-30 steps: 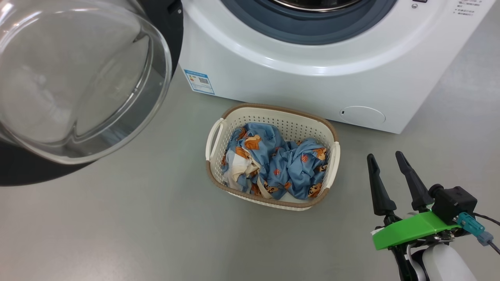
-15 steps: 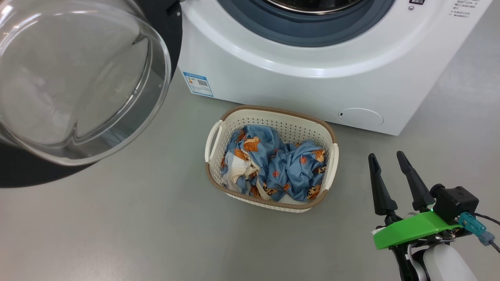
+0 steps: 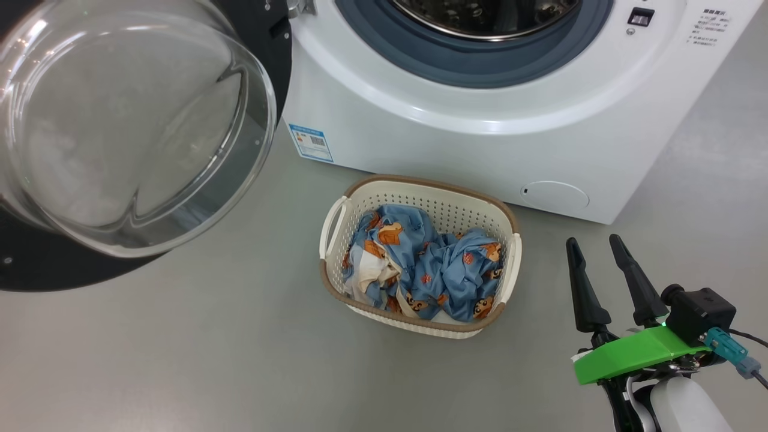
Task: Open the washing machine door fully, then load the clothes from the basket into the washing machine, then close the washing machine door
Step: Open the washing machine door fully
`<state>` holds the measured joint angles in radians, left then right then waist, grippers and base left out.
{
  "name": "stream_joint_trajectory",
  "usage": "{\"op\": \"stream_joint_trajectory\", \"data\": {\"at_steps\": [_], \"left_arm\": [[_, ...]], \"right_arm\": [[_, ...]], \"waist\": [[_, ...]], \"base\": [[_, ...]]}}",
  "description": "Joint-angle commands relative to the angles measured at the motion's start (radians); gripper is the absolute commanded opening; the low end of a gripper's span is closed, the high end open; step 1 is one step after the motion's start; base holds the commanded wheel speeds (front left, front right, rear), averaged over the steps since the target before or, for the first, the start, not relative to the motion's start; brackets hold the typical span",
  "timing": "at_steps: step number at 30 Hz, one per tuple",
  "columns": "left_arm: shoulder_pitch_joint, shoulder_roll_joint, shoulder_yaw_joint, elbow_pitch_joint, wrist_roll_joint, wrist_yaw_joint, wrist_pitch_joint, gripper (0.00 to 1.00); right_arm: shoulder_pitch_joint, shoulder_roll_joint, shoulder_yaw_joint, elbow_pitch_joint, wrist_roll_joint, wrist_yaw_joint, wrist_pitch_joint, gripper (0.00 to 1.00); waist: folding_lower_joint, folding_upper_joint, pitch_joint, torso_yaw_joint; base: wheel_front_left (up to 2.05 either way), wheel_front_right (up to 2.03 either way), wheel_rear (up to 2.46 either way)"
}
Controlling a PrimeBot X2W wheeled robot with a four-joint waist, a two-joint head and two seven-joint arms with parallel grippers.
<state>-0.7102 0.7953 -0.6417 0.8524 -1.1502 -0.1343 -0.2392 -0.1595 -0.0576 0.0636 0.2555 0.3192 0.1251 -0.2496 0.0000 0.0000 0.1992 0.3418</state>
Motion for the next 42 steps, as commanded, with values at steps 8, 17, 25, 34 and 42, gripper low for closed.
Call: {"op": "stream_joint_trajectory", "data": {"at_steps": [8,17,25,34,42], "left_arm": [[0.051,0.065,0.024,-0.068,-0.018,0.004,-0.021,0.0],[0.147,0.023,0.148,-0.174,0.057,0.004,-0.022,0.74],[0.273,-0.033,0.279,-0.278,0.143,0.006,-0.022,1.0],[0.406,-0.103,0.4,-0.418,0.252,0.038,-0.022,1.0],[0.519,-0.168,0.489,-0.522,0.311,0.059,-0.023,1.0]], "right_arm": [[0.008,0.007,0.025,-0.025,0.02,0.006,-0.012,1.0],[0.041,0.007,0.027,-0.034,0.014,0.006,-0.012,1.0],[0.061,-0.002,0.035,-0.044,0.013,0.006,-0.012,1.0],[0.08,-0.023,0.053,-0.062,0.025,0.006,-0.012,1.0],[0.089,-0.042,0.066,-0.093,0.027,0.006,-0.012,1.0]], "waist": [[0.0,0.0,-0.041,-0.013],[0.0,0.0,-0.081,-0.055],[0.0,0.0,-0.106,-0.127],[0.0,0.0,-0.126,-0.217],[0.0,0.0,-0.137,-0.301]], "base": [[0.0,0.0,0.0],[0.0,0.0,0.0],[0.0,0.0,0.0],[0.0,0.0,0.0],[0.0,0.0,0.0]]}}
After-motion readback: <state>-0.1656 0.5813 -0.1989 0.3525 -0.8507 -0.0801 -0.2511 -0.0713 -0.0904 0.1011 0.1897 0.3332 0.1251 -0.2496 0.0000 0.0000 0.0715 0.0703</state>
